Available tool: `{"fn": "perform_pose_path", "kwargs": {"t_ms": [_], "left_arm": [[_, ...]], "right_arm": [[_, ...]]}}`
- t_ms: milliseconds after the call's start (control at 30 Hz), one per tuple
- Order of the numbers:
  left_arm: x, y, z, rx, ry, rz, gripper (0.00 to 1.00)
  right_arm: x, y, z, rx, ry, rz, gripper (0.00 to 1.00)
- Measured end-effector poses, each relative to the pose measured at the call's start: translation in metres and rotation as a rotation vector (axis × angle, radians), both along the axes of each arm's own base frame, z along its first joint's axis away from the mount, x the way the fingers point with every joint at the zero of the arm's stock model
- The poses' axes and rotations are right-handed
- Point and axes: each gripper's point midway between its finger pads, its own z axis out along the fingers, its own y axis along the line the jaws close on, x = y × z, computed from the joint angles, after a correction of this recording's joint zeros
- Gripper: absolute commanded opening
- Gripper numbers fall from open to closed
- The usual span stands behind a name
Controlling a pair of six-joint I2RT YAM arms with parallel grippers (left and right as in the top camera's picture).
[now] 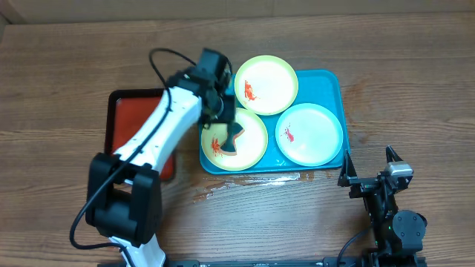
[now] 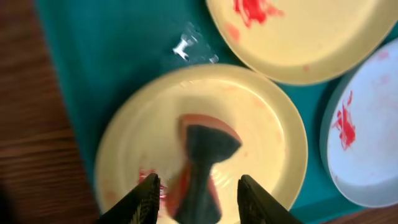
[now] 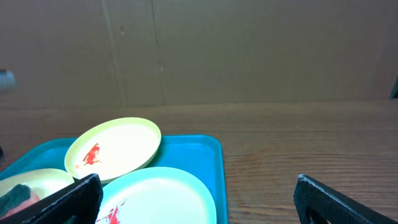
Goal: Clean dirty plates on tray and stack at the side
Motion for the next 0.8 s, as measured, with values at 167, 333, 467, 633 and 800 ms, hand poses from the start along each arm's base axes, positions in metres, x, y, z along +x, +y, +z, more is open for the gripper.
{"fn": "perform_pose_path", "kwargs": {"t_ms": [167,333,467,633,800], "left_arm": [[0.035,0.047,0.027,-0.007,-0.071,0.124,1.00],[0.046,0.083,0.030,-0.036,-0.075,0.208,1.00],[0.046,0.080,0.031,-0.061,-0.070,0.203,1.00],[0.044,0.076,0.031,-0.070,-0.062,0.195,1.00],[0.042,0.072,0.030,-0.074,-0.058,0.185,1.00]], "right_arm": [[0.000,0.000,0.000,0.000,0.000,0.001,1.00],[0.000,0.000,0.001,0.000,-0.004,0.000,1.00],[-0.007,0.016,0.053,0.146,-0.196,0.105,1.00],[-0.049,0.030,0.144,0.255,-0.573,0.269,1.00],[-0.061,0.037,0.176,0.263,-0.571,0.314,1.00]]}}
